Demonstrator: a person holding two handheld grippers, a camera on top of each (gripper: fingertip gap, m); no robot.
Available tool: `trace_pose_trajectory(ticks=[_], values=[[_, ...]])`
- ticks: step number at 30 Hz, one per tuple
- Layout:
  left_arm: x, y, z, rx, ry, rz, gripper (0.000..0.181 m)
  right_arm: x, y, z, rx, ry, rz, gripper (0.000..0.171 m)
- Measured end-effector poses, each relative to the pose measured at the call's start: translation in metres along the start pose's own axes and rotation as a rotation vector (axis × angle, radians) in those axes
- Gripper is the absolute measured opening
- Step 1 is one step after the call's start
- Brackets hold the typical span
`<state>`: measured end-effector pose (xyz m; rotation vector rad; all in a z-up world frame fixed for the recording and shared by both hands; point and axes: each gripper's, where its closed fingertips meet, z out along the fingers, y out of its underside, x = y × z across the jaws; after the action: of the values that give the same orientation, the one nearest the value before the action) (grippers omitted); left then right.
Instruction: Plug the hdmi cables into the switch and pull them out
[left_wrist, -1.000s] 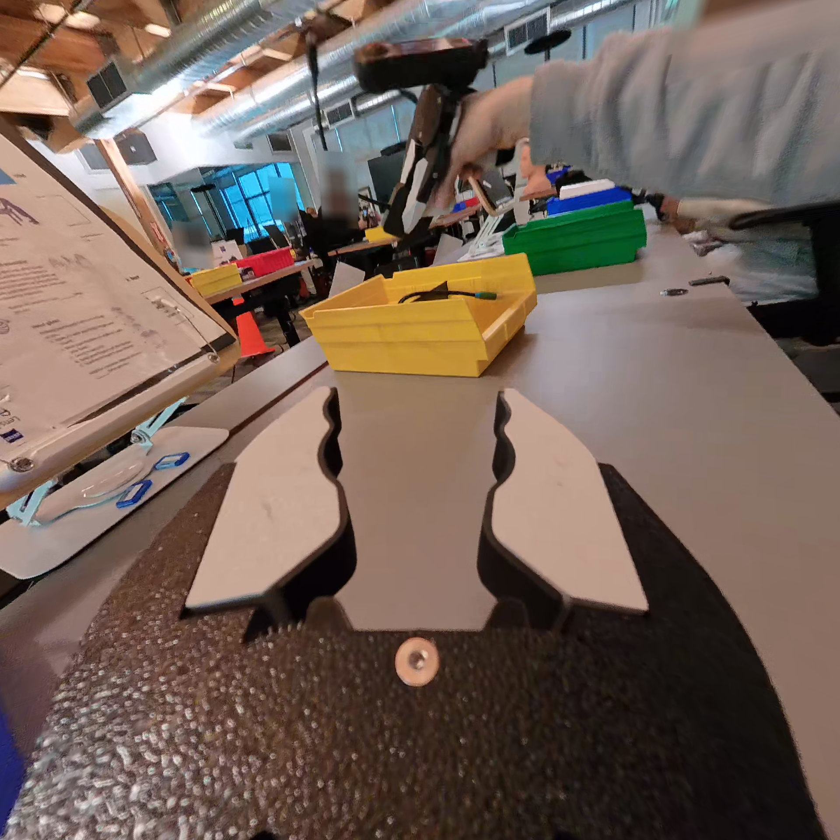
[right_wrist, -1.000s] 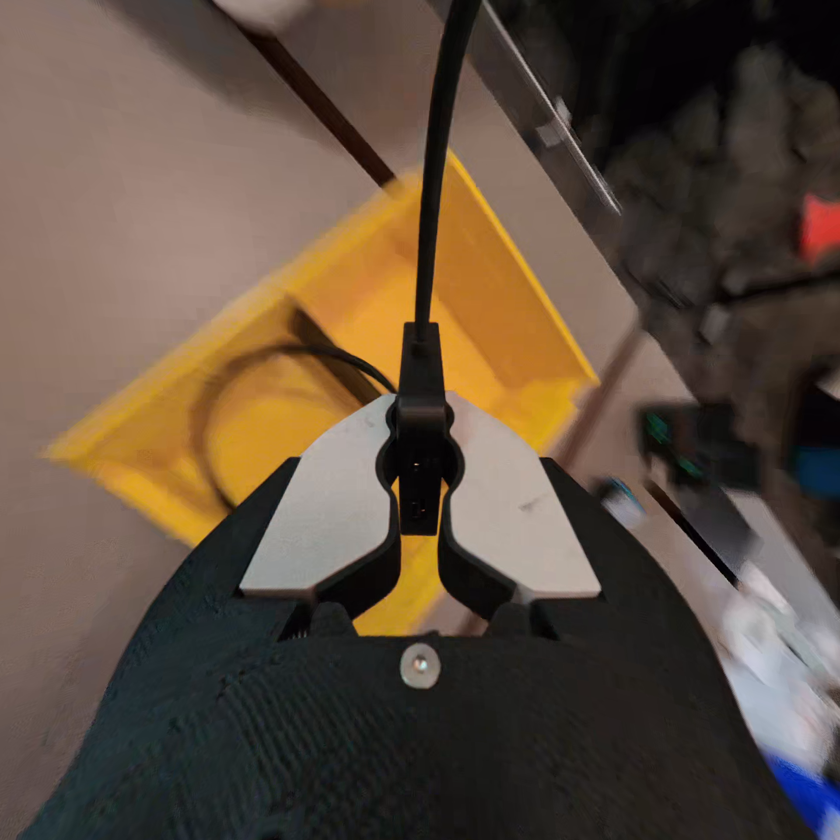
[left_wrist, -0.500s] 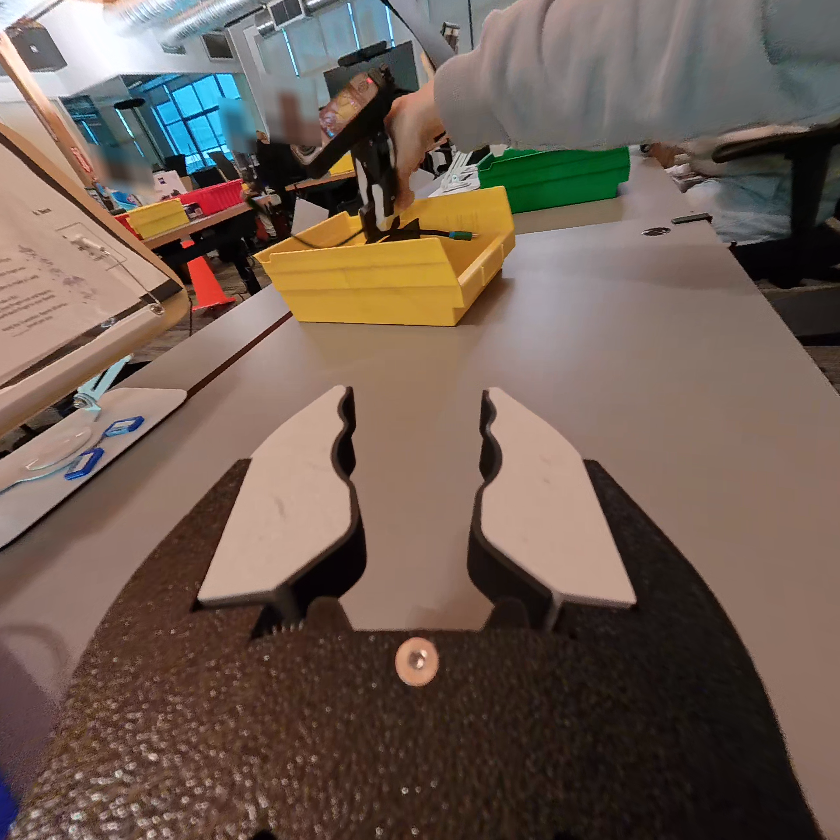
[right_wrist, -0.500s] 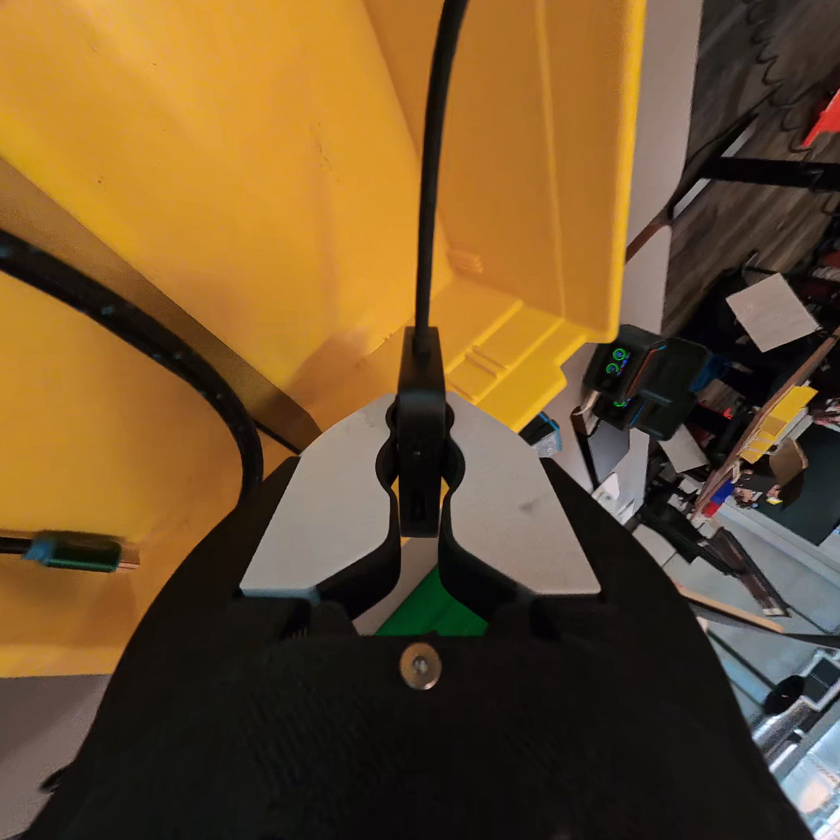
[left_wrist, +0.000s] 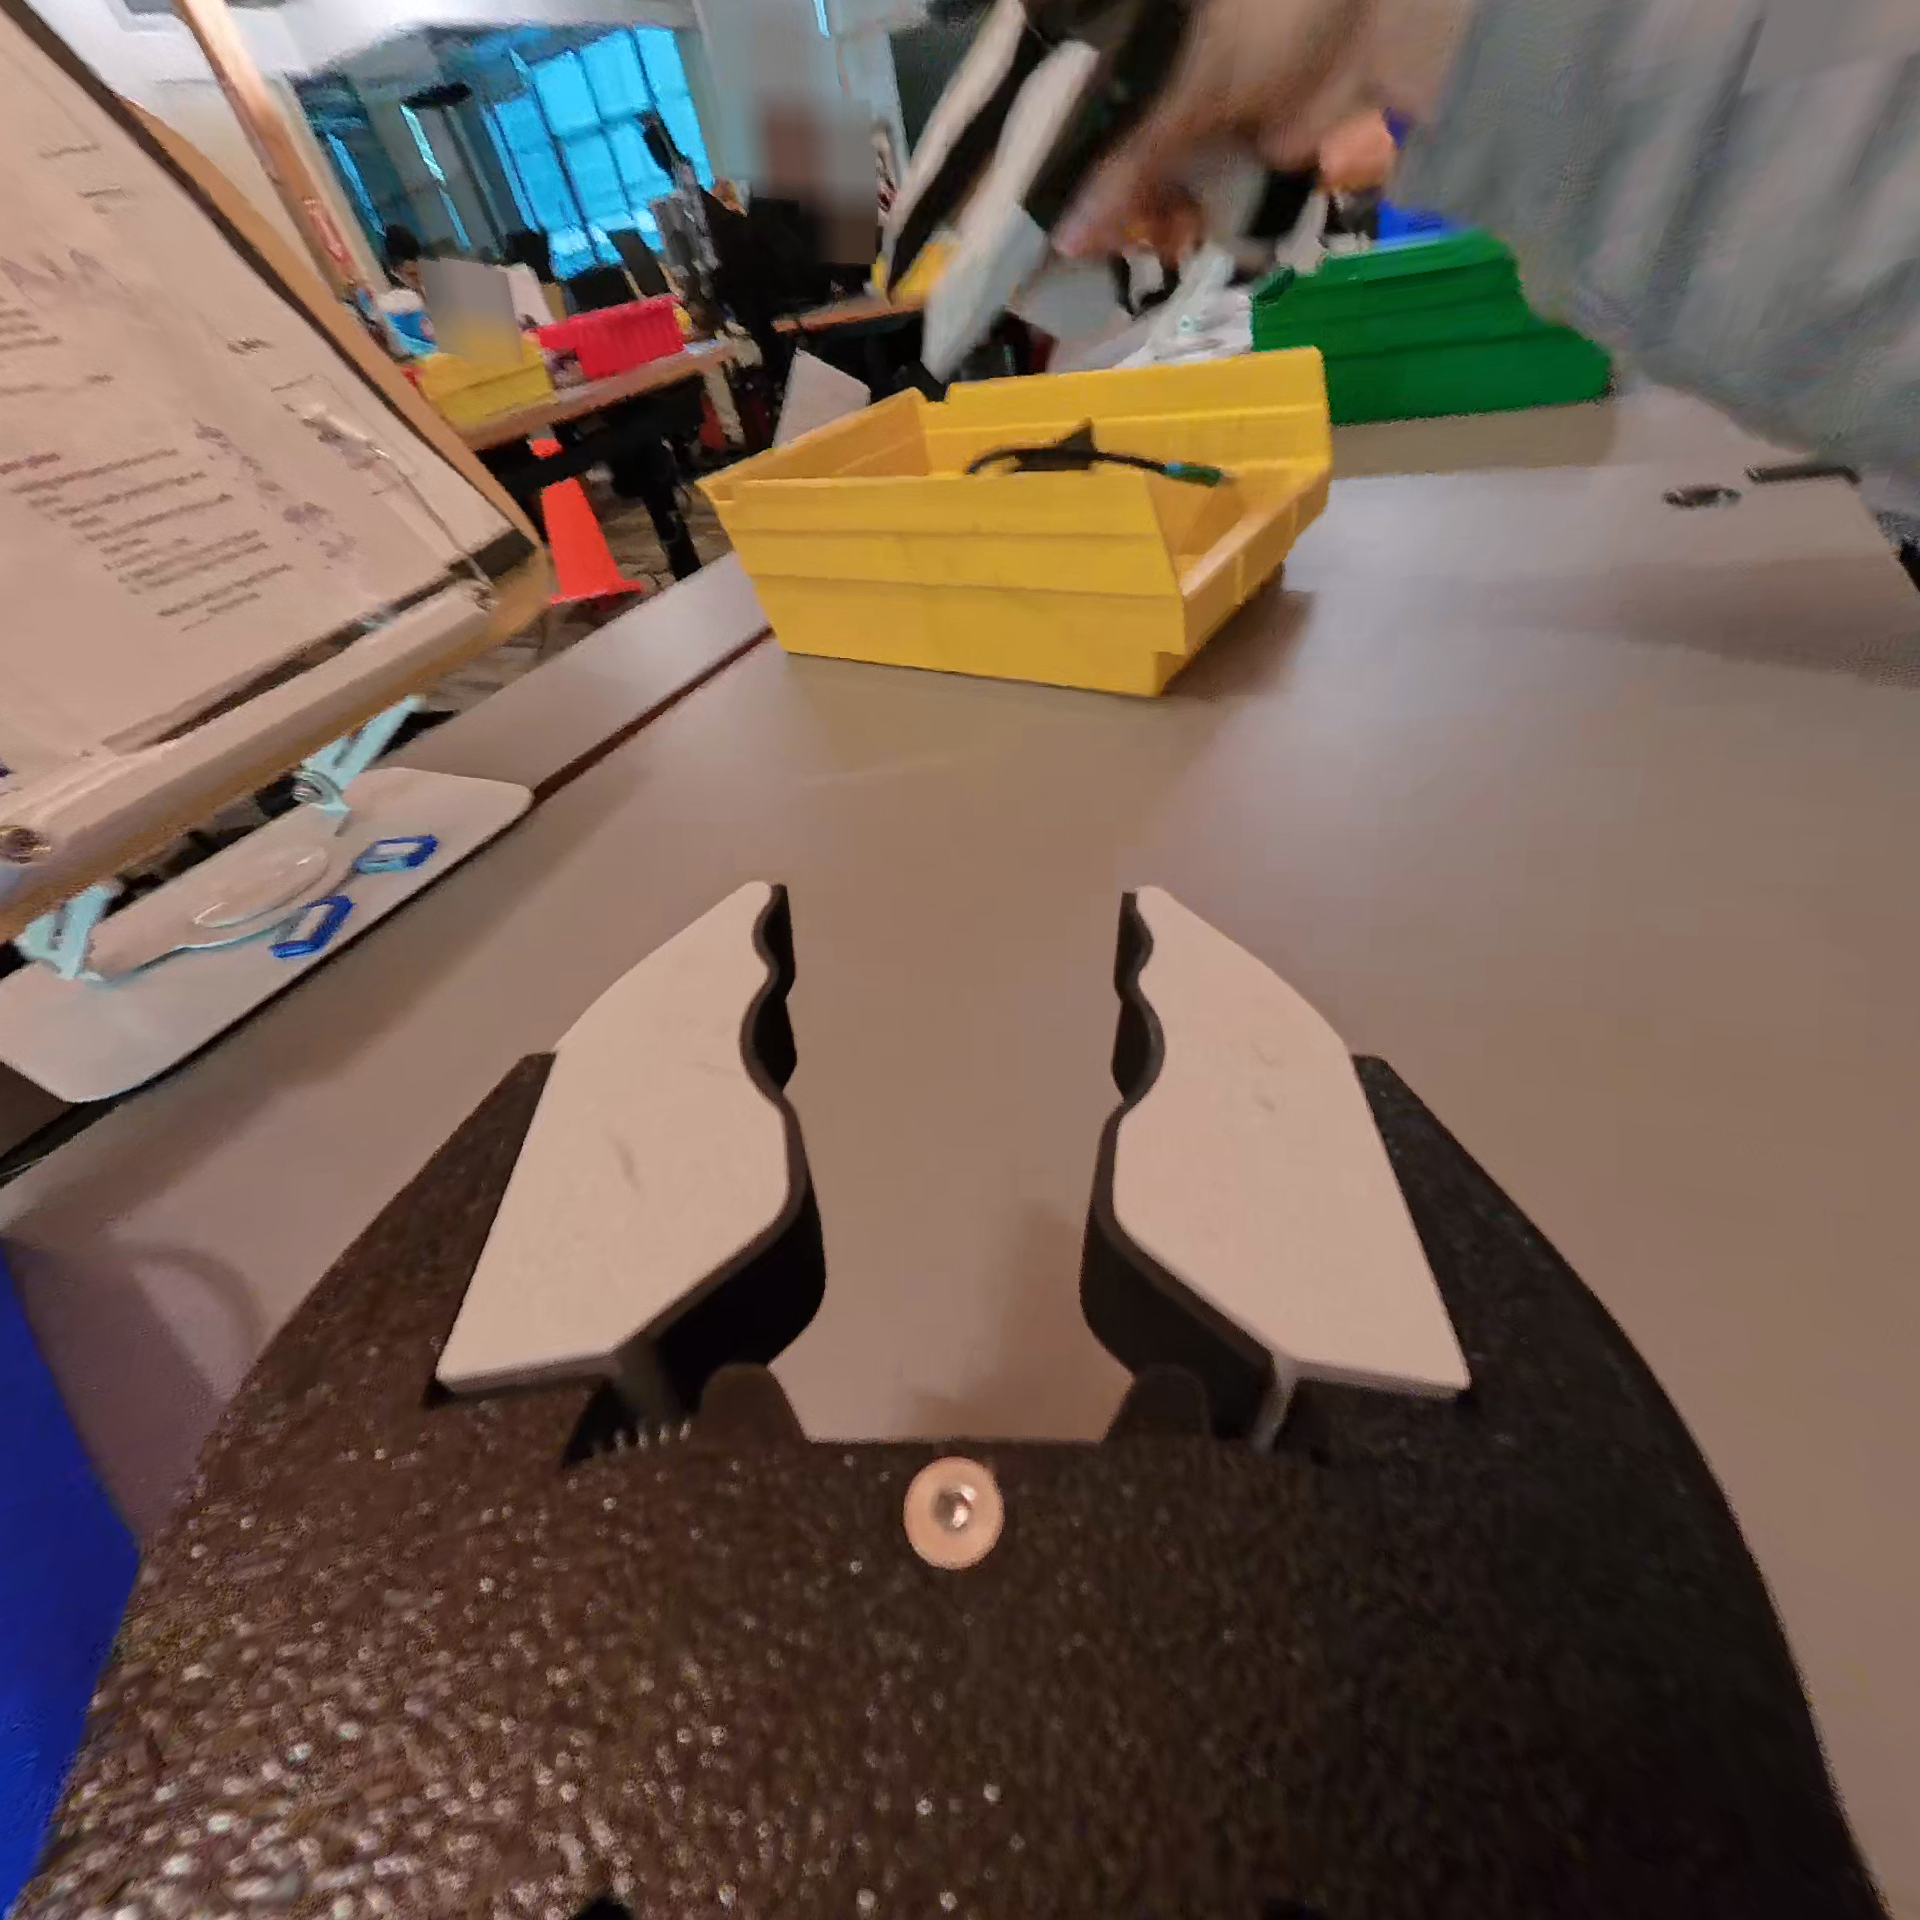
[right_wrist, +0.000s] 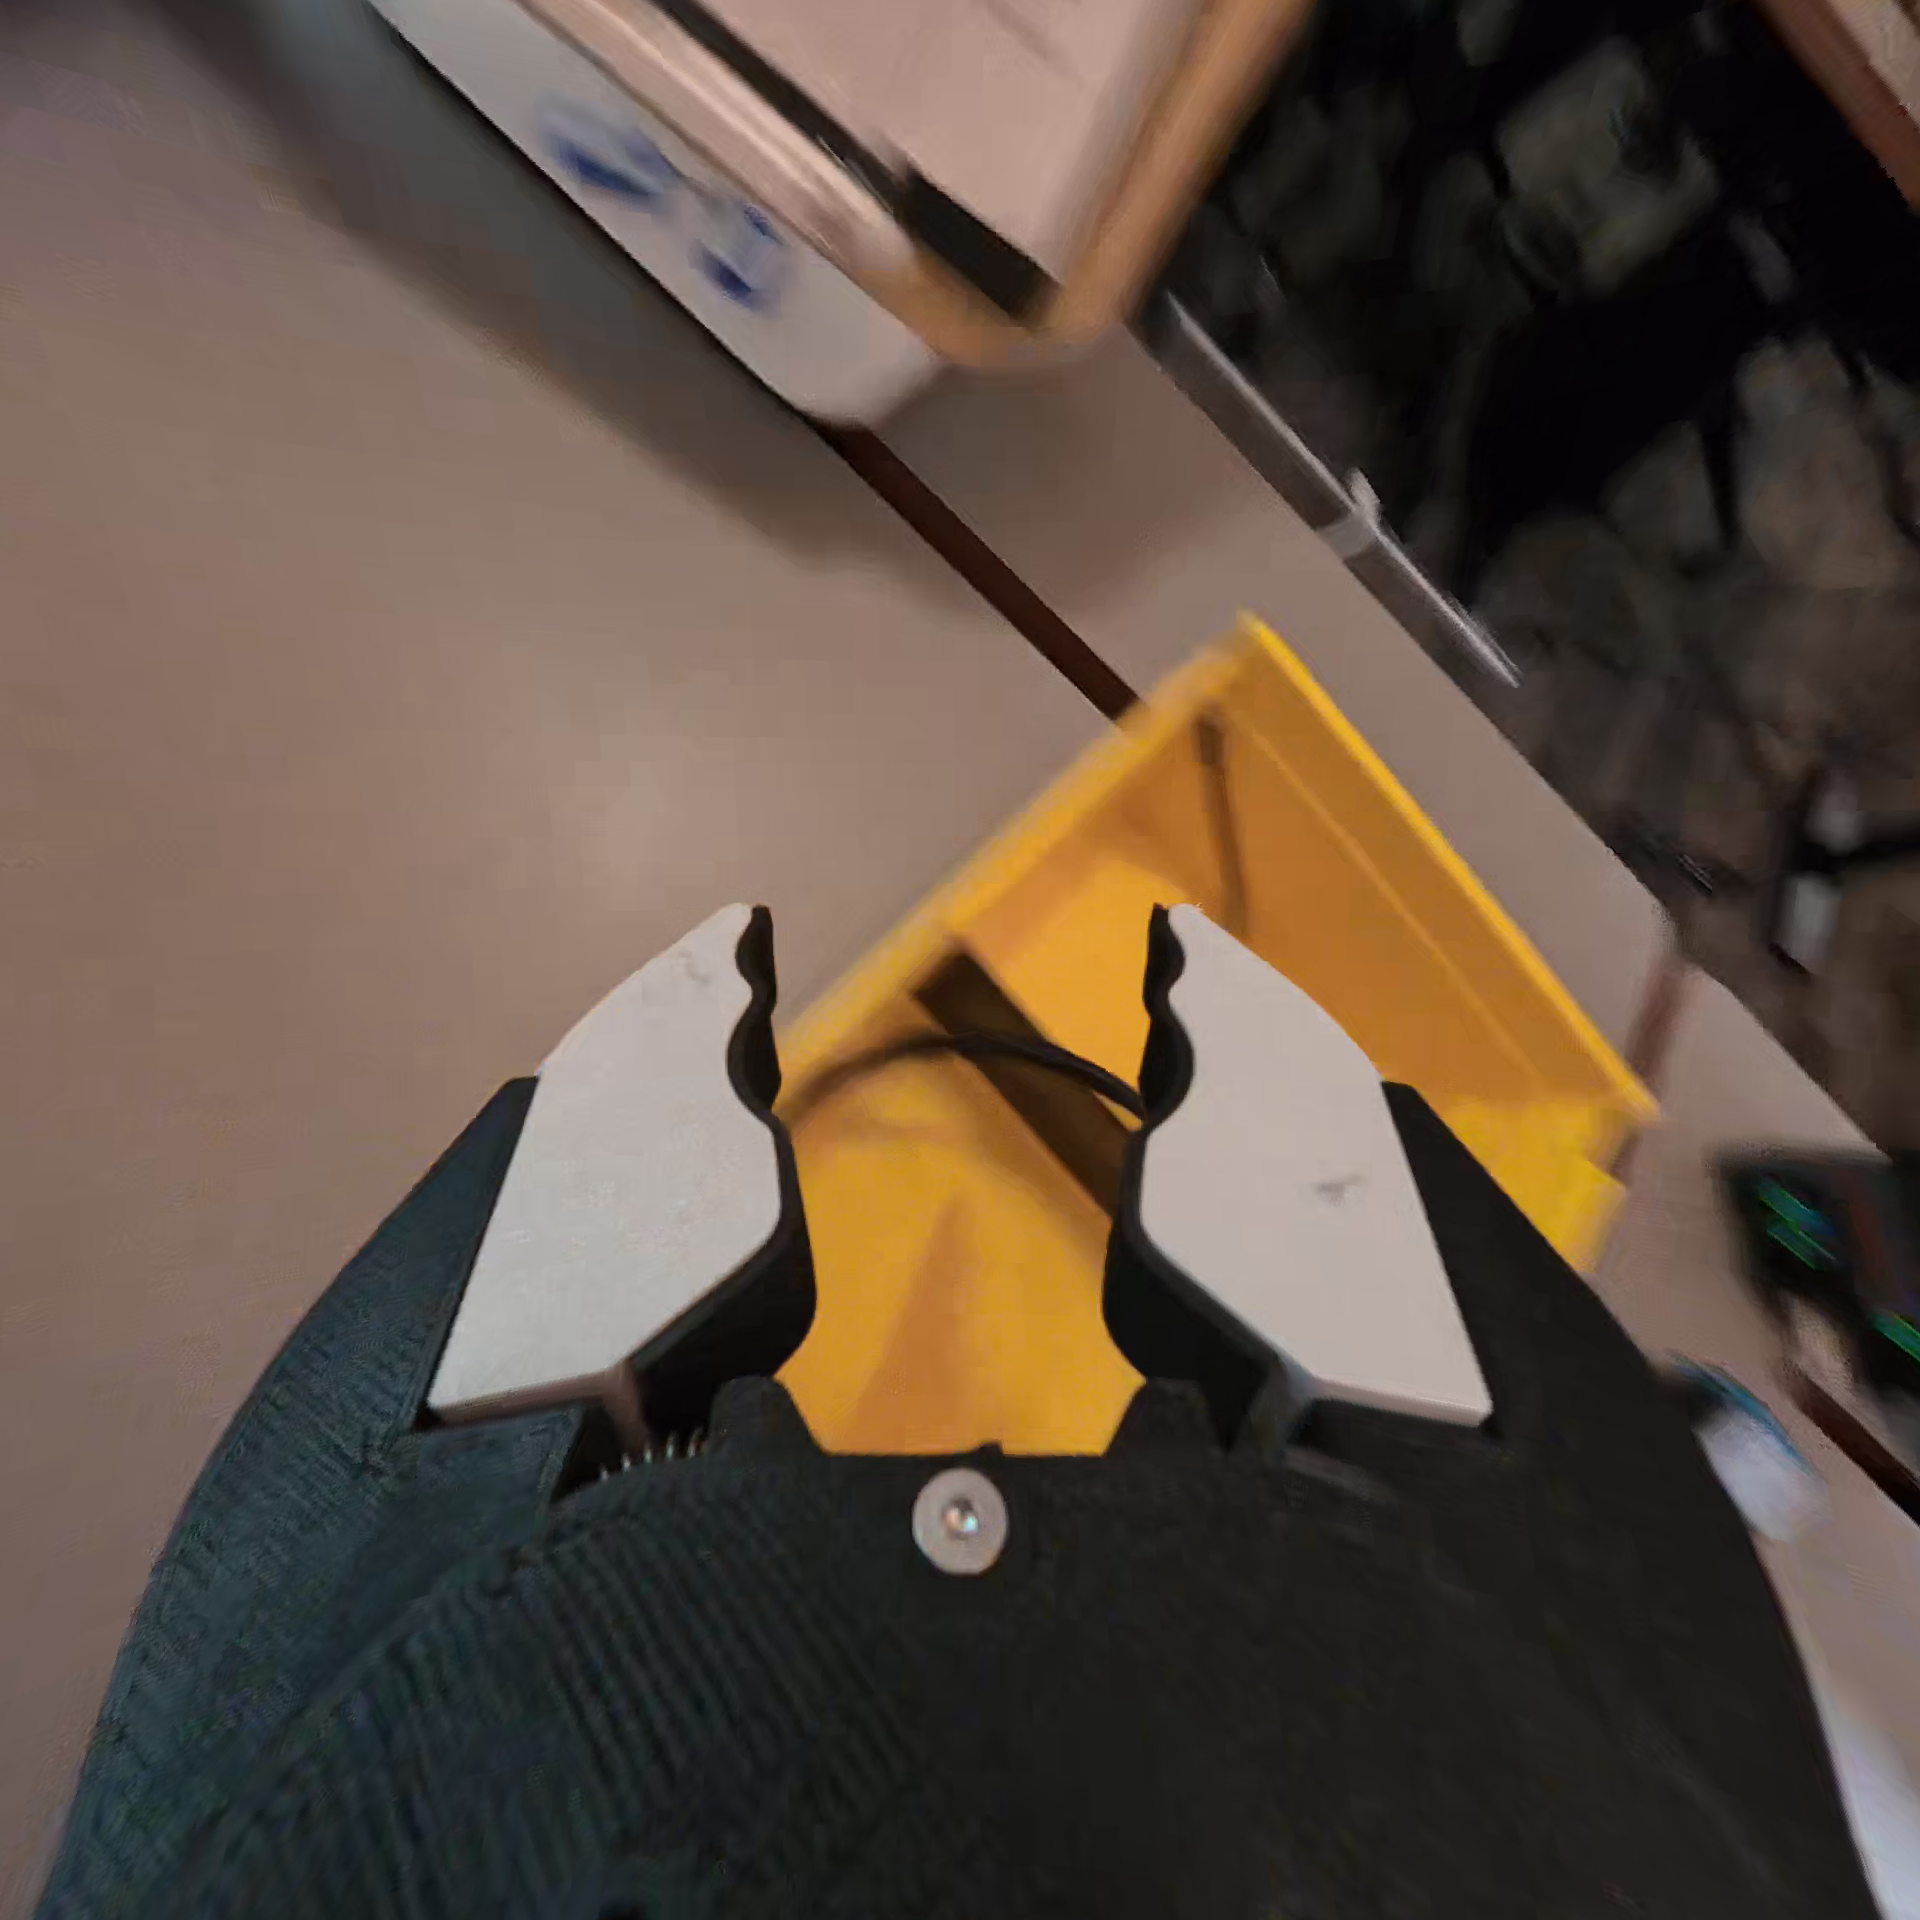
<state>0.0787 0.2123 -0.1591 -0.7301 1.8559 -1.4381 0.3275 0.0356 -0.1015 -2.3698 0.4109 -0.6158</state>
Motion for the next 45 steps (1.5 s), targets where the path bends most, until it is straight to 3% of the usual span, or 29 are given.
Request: trace_pose_trajectory(ticks=[4, 7, 9, 11, 18, 28, 33, 40, 45], values=[[-0.030, -0.020, -0.018, 0.131, -0.166, -0.033, 0.059, -0.119, -0.031, -0.009, 0.280, -0.233, 0.019, 0.065], [-0.081, -0.035, -0.062, 0.183, -0.511, -0.062, 0.053, -0.169, -0.030, -0.002, 0.384, -0.249, -0.011, 0.063], [-0.111, -0.035, -0.103, 0.102, -0.733, -0.060, 0.054, -0.180, -0.020, 0.008, 0.410, -0.193, -0.033, 0.063], [-0.132, -0.024, -0.135, -0.022, -0.834, -0.118, 0.055, -0.186, -0.010, 0.017, 0.426, -0.169, -0.021, 0.063], [-0.196, -0.002, -0.176, -0.131, -0.742, -0.453, 0.054, -0.203, 0.003, 0.024, 0.439, -0.319, 0.054, 0.065], [-0.199, 0.043, -0.147, -0.369, -0.356, -0.666, 0.051, -0.201, 0.016, 0.032, 0.412, -0.356, 0.102, 0.064], [-0.197, 0.039, -0.129, -0.237, -0.325, -0.725, 0.027, -0.205, 0.017, 0.034, 0.400, -0.358, 0.084, 0.065], [-0.201, 0.026, -0.129, -0.073, -0.350, -0.770, 0.034, -0.206, 0.017, 0.033, 0.400, -0.362, 0.080, 0.065], [-0.195, 0.030, -0.128, -0.143, -0.358, -0.663, 0.029, -0.205, 0.017, 0.033, 0.398, -0.351, 0.069, 0.065]])
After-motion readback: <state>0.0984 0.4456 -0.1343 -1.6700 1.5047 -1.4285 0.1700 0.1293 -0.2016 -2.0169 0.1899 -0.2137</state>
